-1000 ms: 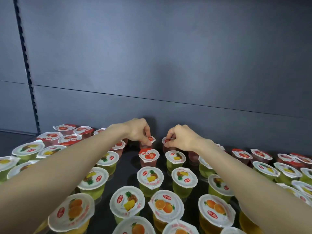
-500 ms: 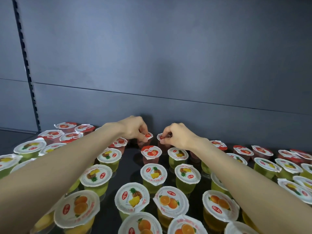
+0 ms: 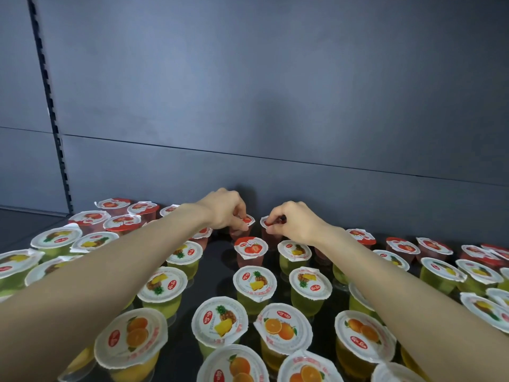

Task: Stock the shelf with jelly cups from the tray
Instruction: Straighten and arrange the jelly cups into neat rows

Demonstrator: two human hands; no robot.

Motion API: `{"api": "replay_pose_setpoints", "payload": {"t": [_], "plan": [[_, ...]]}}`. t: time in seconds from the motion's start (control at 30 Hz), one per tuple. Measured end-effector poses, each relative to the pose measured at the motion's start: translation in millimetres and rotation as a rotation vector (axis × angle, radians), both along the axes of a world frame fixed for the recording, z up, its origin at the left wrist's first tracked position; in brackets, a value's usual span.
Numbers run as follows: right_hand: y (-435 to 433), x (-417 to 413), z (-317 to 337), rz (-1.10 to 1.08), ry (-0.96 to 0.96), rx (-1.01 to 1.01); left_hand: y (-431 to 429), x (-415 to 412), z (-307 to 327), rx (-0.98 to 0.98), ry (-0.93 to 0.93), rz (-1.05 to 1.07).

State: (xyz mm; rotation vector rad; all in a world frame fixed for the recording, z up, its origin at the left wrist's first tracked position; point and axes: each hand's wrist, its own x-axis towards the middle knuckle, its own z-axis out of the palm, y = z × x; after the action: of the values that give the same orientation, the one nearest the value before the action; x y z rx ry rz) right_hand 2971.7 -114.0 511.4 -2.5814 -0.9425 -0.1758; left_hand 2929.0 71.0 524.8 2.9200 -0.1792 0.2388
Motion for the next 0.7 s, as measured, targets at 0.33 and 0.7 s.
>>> {"api": "replay_pose_setpoints", "payload": {"t": [0.33, 0.7], "plan": [[-3.3, -16.8, 15.9, -0.004, -0.031, -0.111, -10.3, -19.5, 10.2, -0.03, 0.086, -0.027], [-31.1, -62.8, 29.7, -0.043, -0.091, -0.088, -26.6, -62.2, 17.3, -0.009, 0.03, -0.137]]}}
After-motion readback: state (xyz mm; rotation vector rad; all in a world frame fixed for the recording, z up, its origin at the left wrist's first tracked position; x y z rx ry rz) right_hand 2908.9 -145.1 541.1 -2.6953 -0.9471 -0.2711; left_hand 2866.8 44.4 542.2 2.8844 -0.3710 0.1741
